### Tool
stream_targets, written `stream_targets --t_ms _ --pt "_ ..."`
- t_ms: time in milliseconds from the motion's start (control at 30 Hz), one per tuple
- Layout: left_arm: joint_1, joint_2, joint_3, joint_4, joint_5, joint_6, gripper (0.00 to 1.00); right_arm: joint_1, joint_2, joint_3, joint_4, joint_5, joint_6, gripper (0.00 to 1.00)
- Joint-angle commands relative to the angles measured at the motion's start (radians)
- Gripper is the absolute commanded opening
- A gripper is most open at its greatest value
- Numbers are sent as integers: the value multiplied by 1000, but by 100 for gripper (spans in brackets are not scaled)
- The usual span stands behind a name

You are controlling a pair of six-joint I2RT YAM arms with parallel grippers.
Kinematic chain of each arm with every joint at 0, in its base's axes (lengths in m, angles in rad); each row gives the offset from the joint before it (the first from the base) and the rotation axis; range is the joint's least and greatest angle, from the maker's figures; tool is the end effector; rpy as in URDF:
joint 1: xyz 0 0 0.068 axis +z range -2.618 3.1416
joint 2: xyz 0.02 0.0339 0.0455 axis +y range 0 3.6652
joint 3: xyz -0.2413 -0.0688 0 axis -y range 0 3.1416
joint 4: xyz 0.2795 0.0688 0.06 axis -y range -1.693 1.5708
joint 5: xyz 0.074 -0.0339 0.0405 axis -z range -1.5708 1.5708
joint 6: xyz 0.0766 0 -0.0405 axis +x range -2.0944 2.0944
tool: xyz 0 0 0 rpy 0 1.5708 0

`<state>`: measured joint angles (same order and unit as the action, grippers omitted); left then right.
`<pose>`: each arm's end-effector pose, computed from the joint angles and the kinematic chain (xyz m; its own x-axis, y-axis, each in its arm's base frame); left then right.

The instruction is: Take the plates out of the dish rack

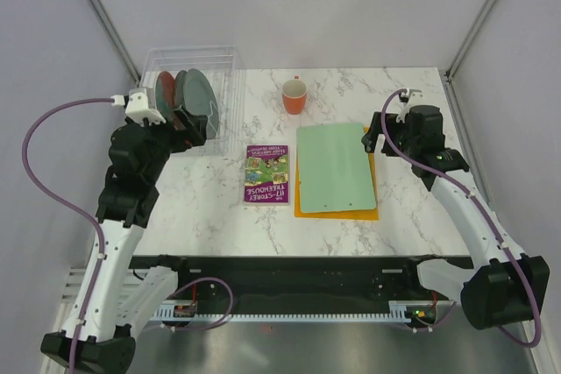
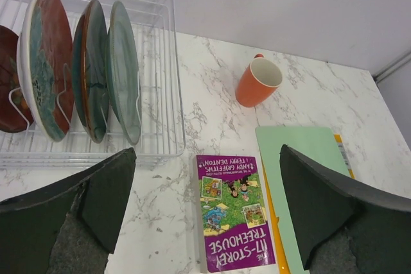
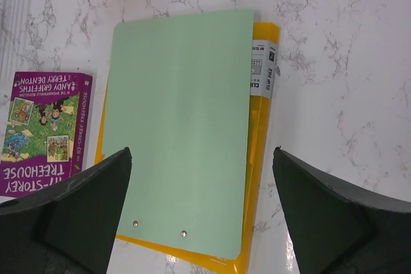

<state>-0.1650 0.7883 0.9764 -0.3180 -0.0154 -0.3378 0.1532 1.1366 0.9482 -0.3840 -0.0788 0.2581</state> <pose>0.2592 -0.0420 0.3763 -0.1700 -0.3076 -0.9362 0.0984 0.9400 -0.3267 0.3259 0.0564 0.2576 -0.5731 0.1690 -0.8019 -0.0737 0.9639 0.2558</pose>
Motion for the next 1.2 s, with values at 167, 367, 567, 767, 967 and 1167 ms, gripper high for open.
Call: stream_targets --t_ms 167,367,567,767,967,1167 --pt "19 159 119 -84 67 -29 100 0 -6 60 -27 -1 -42 98" --pt "32 360 306 -150 26 68 97 2 25 58 -29 -4 -54 98" --pt "35 463 384 -151 -55 91 96 0 57 52 -29 -27 -68 98" --pt "35 572 400 -115 -205 115 93 2 86 57 -24 -18 -88 98" --pt "35 660 398 -32 -279 131 93 0 117 47 -19 -6 -99 98" --pt "35 758 424 8 -296 135 93 2 144 43 -15 -9 -99 98"
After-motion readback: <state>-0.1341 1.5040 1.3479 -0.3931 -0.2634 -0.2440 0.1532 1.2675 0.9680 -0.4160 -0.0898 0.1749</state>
